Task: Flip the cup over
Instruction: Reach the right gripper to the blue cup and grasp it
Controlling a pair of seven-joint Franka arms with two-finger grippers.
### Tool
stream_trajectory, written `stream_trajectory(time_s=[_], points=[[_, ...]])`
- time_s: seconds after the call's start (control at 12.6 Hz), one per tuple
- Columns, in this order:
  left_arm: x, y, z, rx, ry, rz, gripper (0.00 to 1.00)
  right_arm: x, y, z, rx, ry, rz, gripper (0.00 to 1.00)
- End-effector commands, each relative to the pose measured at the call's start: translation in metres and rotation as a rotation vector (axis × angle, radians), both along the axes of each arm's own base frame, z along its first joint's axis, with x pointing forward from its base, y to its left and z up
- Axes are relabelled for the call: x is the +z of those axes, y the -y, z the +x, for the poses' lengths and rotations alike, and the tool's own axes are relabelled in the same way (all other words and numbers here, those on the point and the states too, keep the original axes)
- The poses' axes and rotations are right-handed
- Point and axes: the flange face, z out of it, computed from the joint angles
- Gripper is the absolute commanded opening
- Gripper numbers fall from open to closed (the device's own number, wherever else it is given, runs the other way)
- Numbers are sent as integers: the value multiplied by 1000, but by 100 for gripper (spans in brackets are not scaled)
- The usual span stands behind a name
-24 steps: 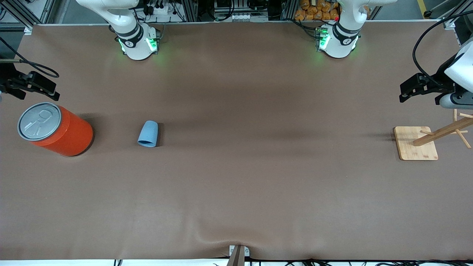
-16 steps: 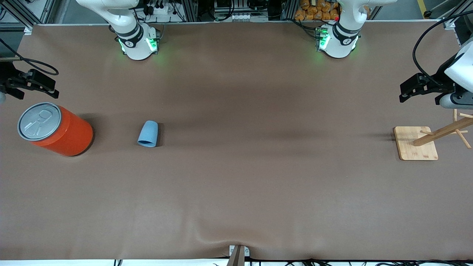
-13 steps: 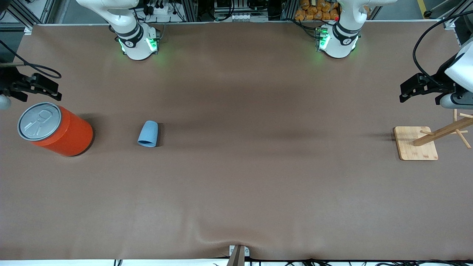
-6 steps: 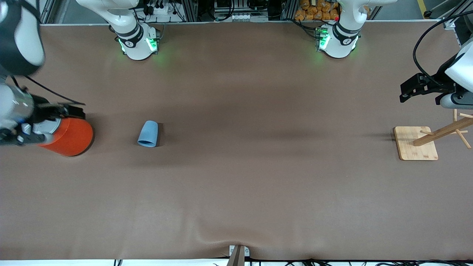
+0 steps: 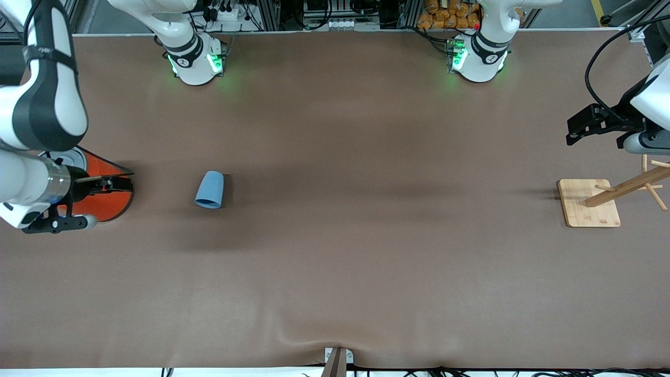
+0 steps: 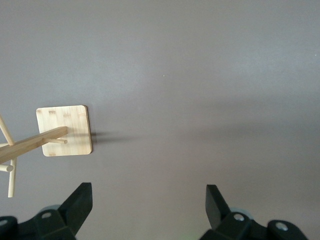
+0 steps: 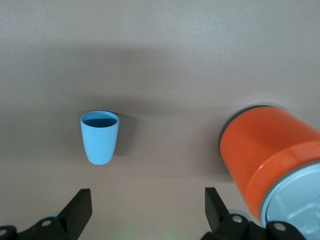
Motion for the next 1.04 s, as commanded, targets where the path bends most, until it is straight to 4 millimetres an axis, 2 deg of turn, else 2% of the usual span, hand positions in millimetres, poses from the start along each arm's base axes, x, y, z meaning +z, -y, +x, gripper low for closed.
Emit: stream_trajectory(time_s=[0.0, 0.16, 0.4, 0.64, 0.72, 0.96], points=[[3, -2, 3, -17, 7, -9, 100, -12, 5, -3, -45, -17, 60, 100], [2, -2, 2, -17, 6, -9, 100, -36, -7, -14, -133, -51, 111, 100], [2, -2, 3, -17, 6, -9, 100, -82, -42, -46, -137, 17, 101, 100], [3, -2, 3, -17, 8, -8, 100, -115, -65, -62, -143, 5, 95, 100], [3, -2, 3, -17, 8, -6, 100, -128, -80, -69, -137, 11, 91, 100], [-5, -4, 7, -14, -6, 1, 100, -170, -102, -90, -121, 45, 85, 100]])
